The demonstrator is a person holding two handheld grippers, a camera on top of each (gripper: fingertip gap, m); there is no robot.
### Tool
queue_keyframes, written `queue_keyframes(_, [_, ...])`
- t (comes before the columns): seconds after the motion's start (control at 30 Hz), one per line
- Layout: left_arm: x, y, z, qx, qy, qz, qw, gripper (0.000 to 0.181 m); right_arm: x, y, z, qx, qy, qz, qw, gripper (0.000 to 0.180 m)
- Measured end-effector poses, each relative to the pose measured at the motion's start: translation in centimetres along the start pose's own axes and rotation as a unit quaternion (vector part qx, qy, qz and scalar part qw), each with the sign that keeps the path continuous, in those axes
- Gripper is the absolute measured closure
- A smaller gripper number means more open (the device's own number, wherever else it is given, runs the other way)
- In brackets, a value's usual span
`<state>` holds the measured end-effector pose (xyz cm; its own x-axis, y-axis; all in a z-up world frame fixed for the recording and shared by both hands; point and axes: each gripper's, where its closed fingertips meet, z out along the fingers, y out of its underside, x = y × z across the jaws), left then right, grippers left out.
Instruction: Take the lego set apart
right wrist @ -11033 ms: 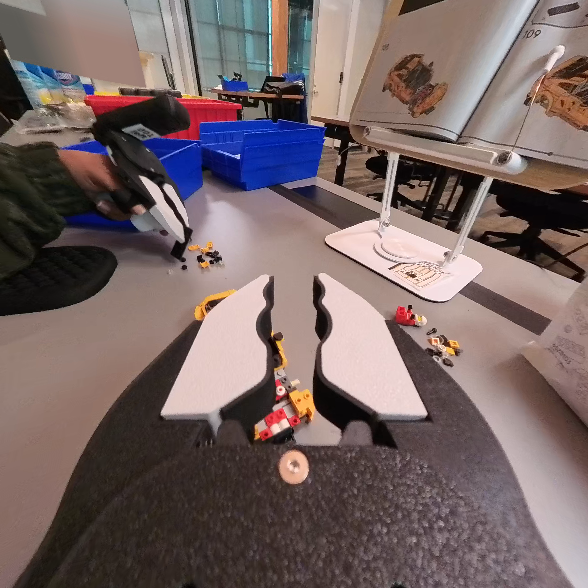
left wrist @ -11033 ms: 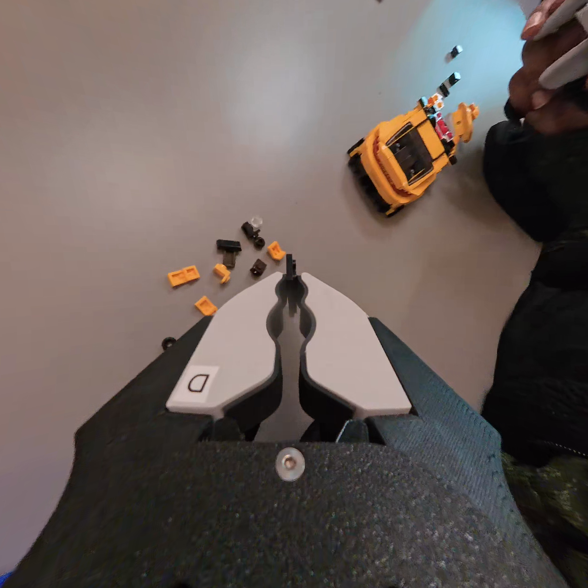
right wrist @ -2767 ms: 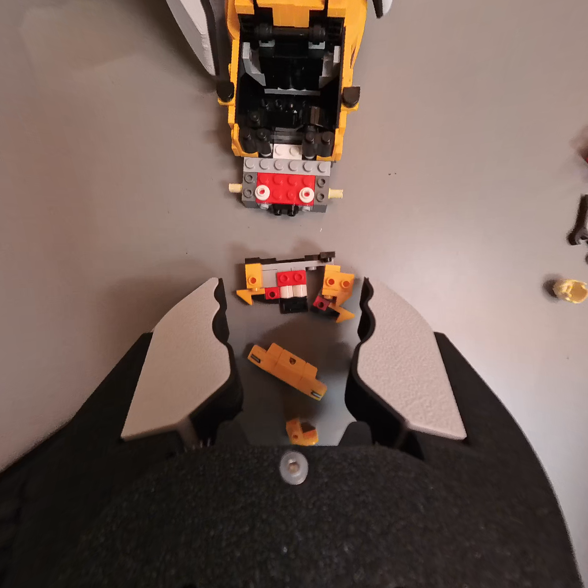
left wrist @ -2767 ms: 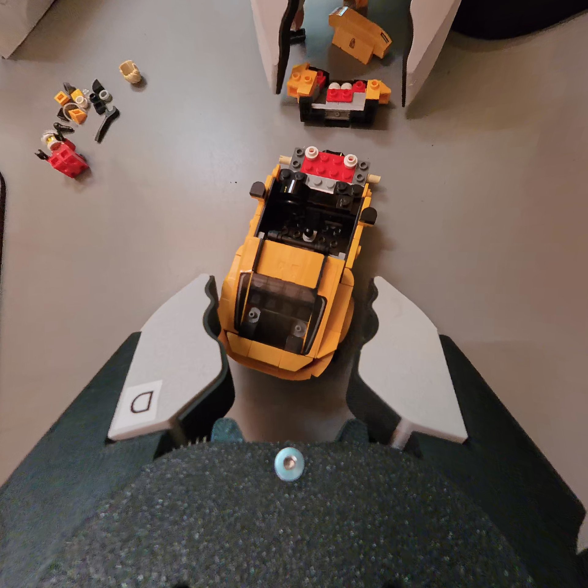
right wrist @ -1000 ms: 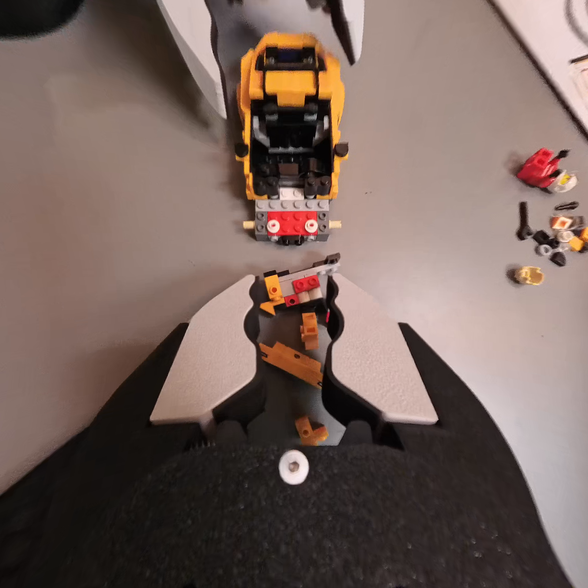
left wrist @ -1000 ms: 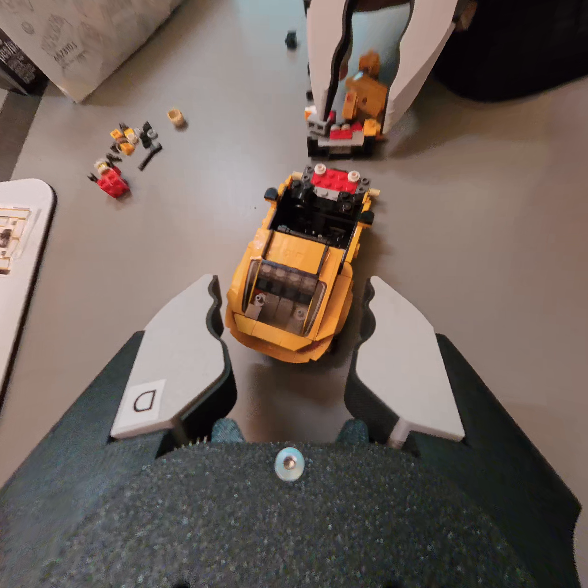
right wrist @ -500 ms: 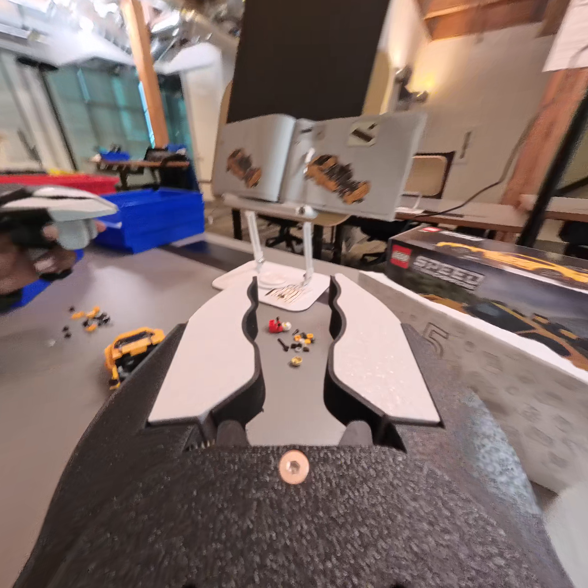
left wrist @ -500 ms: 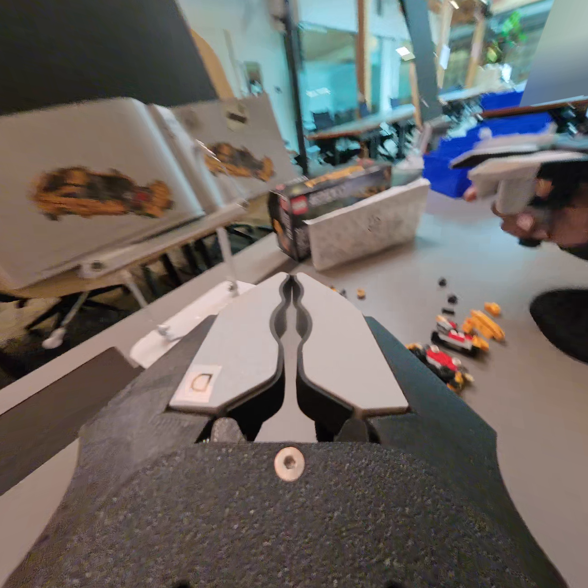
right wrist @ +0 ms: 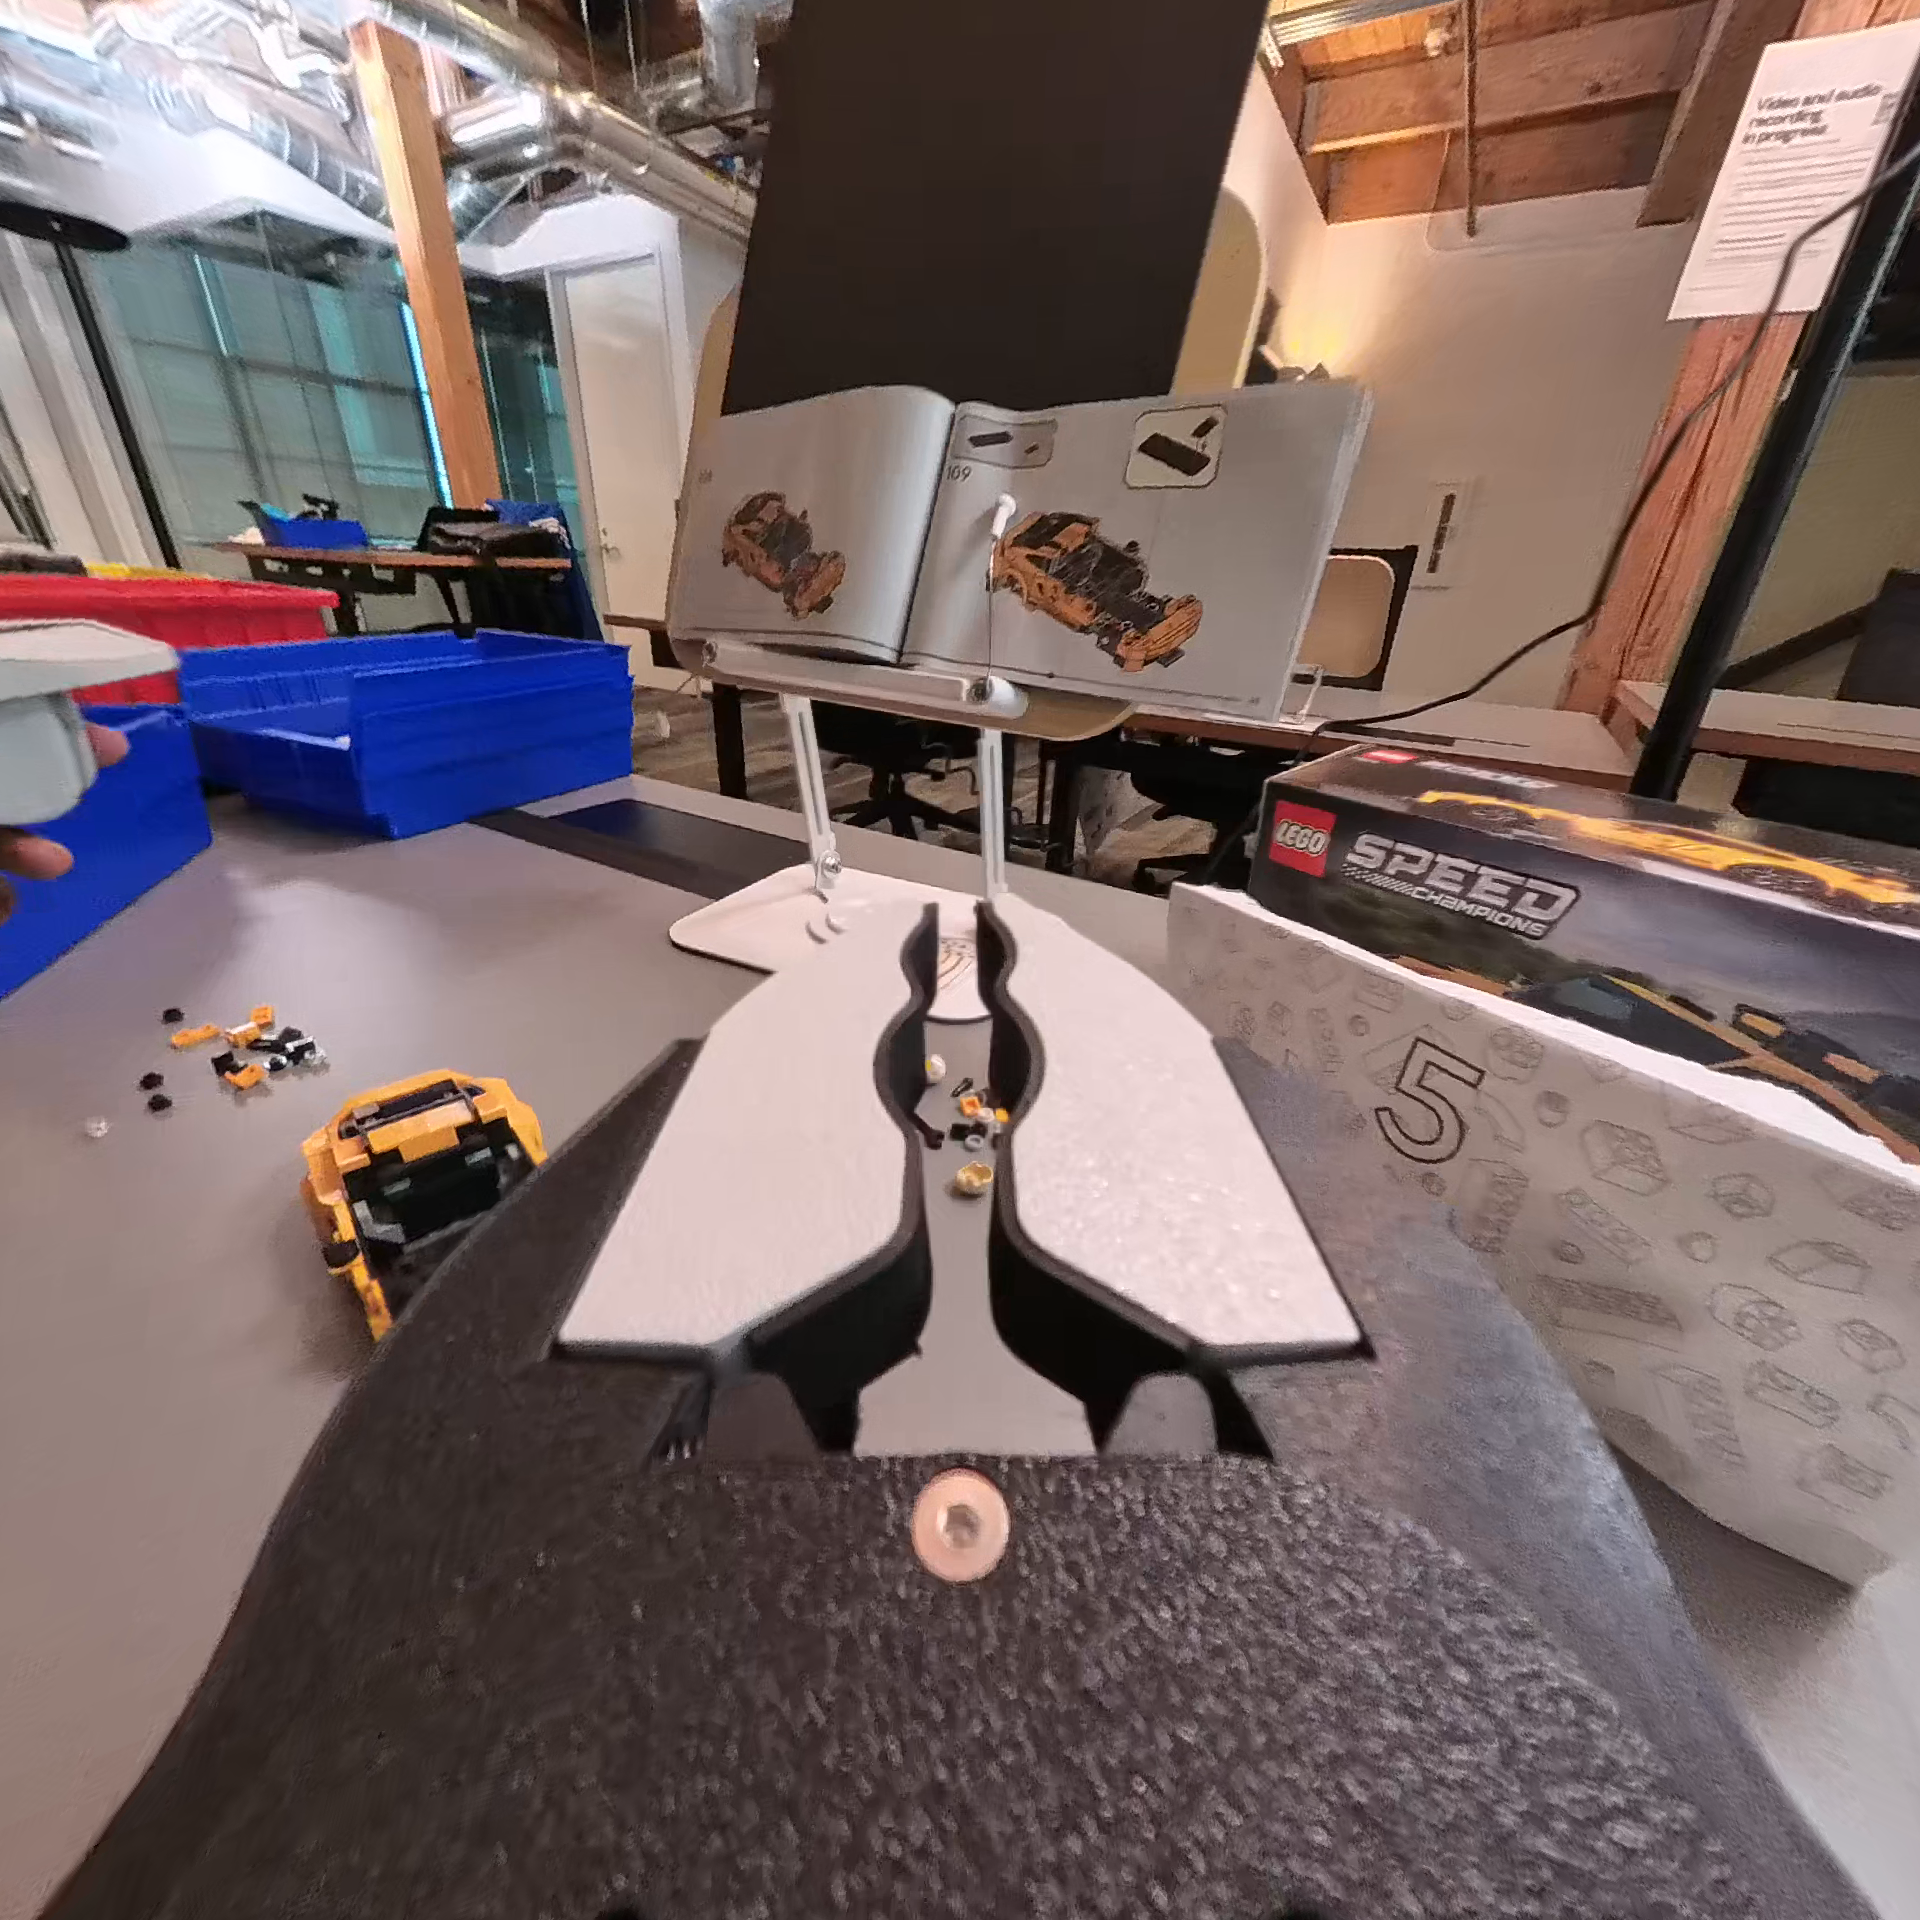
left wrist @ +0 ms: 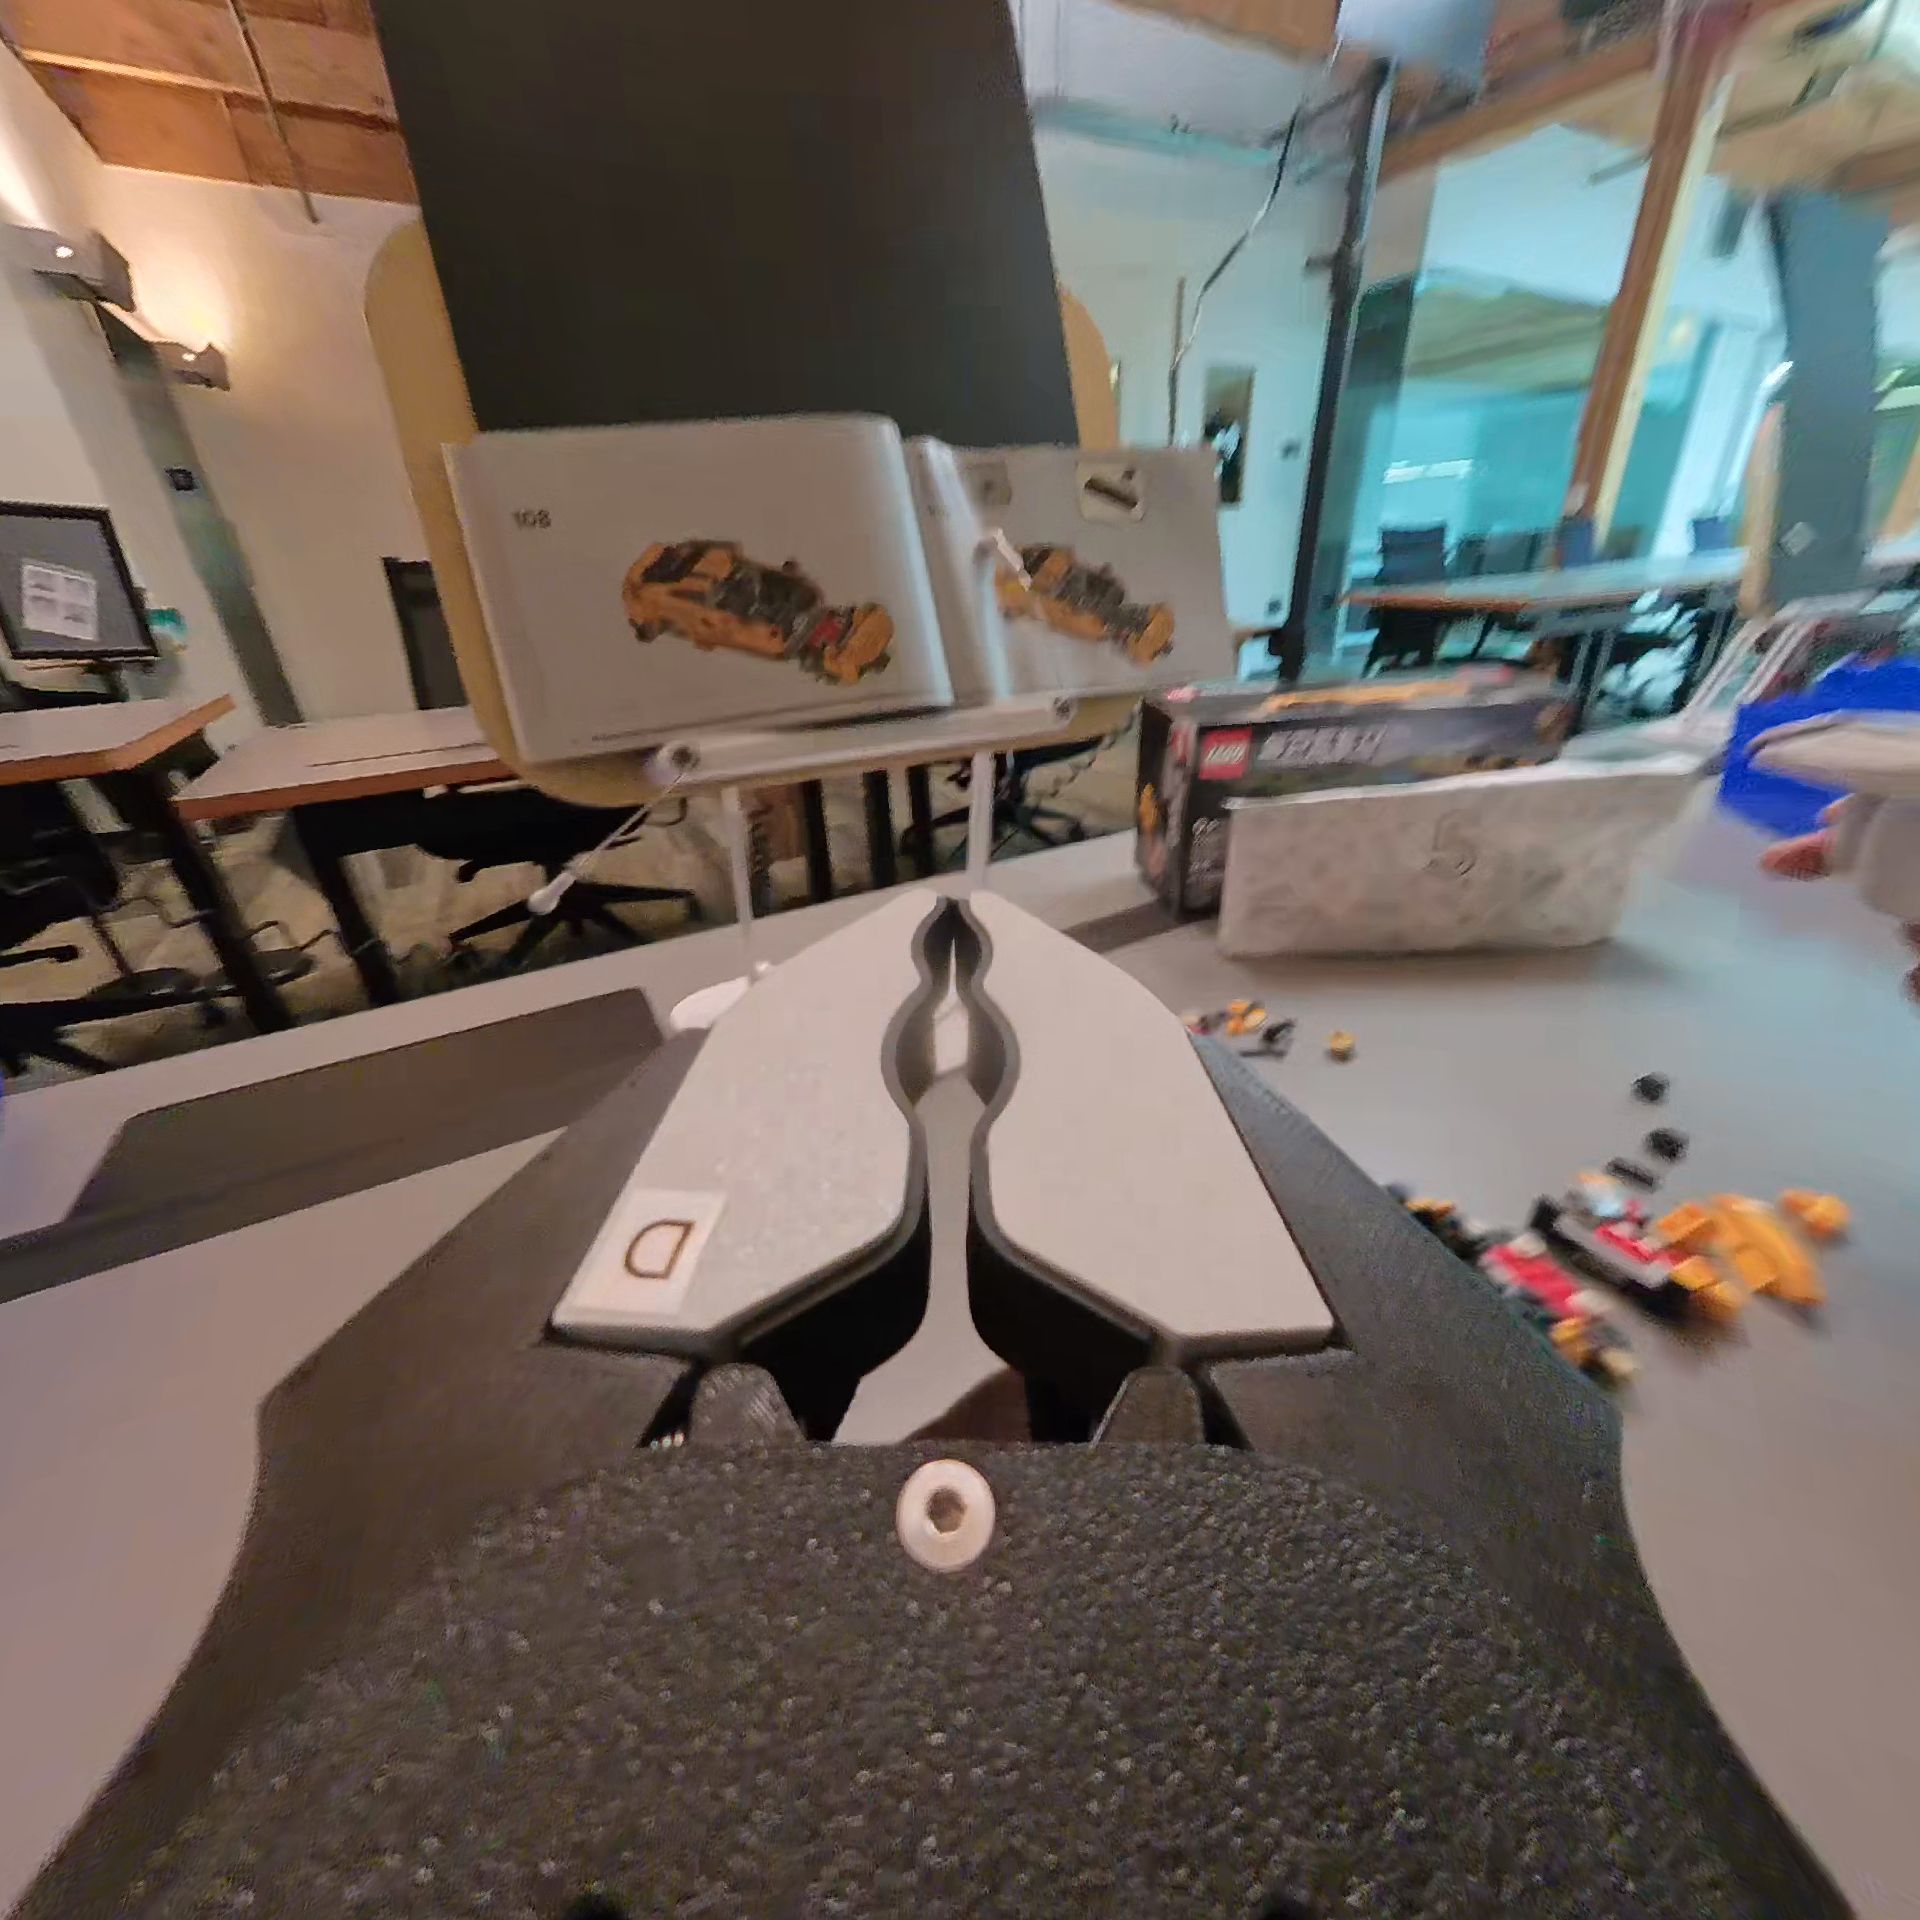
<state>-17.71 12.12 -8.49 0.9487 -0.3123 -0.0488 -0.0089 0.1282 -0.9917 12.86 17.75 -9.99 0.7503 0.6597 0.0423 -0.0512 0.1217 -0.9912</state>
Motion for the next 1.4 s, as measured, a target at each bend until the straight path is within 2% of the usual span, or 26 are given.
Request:
queue_keyframes(0.07, [-0.4, 2.2, 0.7, -0.032, -0.004, 0.029, 0.999, 0.181, -0.5, 0.5, 0.3, -0.01, -0.003, -0.014, 1.0, 0.18])
queue_keyframes(0.2, [0.5, 5.1, 2.1, -0.072, 0.027, 0.027, 0.997, 0.181, -1.0, 0.9, 0.6, -0.014, -0.011, -0.029, 0.999, 0.18])
queue_keyframes(0.5, [0.4, 2.8, 5.6, -0.036, 0.027, 0.082, 0.996, 0.18, -1.9, 1.4, 0.9, -0.023, -0.025, -0.033, 0.999, 0.18])
queue_keyframes(0.73, [-3.0, 0.1, 10.4, -0.003, 0.002, 0.027, 1.0, 0.181, -4.0, 0.4, 3.6, -0.03, -0.04, -0.086, 0.995, 0.176])
queue_keyframes(0.9, [-5.4, 0.9, 11.7, 0.003, -0.019, 0.028, 0.999, 0.181, -6.6, -0.4, 9.5, -0.062, -0.067, -0.167, 0.982, 0.165])
queue_keyframes(1.07, [-5.7, 3.1, 11.2, -0.024, -0.012, 0.065, 0.998, 0.181, -7.9, -1.6, 18.1, -0.073, -0.06, -0.22, 0.971, 0.147])
queue_keyframes(1.17, [-5.6, 3.5, 11.0, -0.029, -0.006, 0.081, 0.996, 0.181, -5.7, -2.9, 23.4, -0.067, 0.005, -0.277, 0.959, 0.146])
queue_keyframes(1.23, [-5.4, 3.8, 10.9, -0.033, 0.002, 0.087, 0.996, 0.18, -2.7, -3.4, 26.2, -0.074, 0.049, -0.264, 0.96, 0.146])
queue_keyframes(1.4, [-5.5, 3.9, 11.2, -0.034, 0.009, 0.095, 0.995, 0.181, 2.2, -2.6, 29.4, -0.109, 0.092, -0.224, 0.964, 0.151])
